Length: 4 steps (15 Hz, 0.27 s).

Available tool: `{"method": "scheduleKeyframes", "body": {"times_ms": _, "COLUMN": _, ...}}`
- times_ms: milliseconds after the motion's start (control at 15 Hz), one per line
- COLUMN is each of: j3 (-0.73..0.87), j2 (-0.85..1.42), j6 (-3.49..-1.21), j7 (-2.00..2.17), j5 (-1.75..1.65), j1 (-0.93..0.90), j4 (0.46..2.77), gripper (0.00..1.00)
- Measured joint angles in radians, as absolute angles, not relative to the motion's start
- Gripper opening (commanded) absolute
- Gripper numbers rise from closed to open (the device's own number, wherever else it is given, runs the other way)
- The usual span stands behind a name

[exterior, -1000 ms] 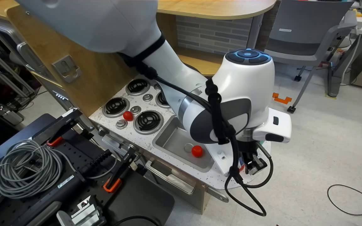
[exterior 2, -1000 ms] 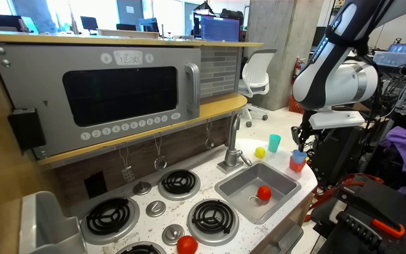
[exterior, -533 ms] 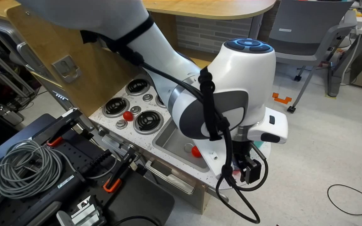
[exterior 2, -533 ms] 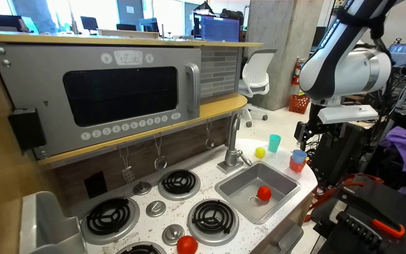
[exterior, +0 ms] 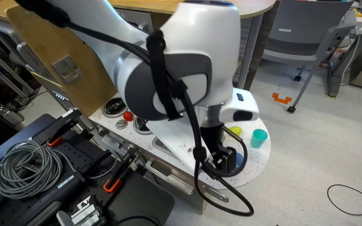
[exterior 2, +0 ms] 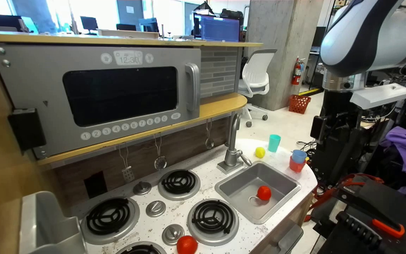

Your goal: Take the cup out of the sink and put it in the orange cup

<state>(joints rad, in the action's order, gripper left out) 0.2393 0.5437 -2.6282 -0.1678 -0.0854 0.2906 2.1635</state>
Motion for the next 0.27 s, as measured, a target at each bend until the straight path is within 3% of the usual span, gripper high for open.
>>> {"method": "scheduleKeyframes", "body": {"times_ms": 267, "j3": 0.212, "j2": 0.453, "j6": -2.612, "j7": -0.169, "j5": -0.093, "j1": 0.244, "j4": 2.239, "gripper": 1.00}}
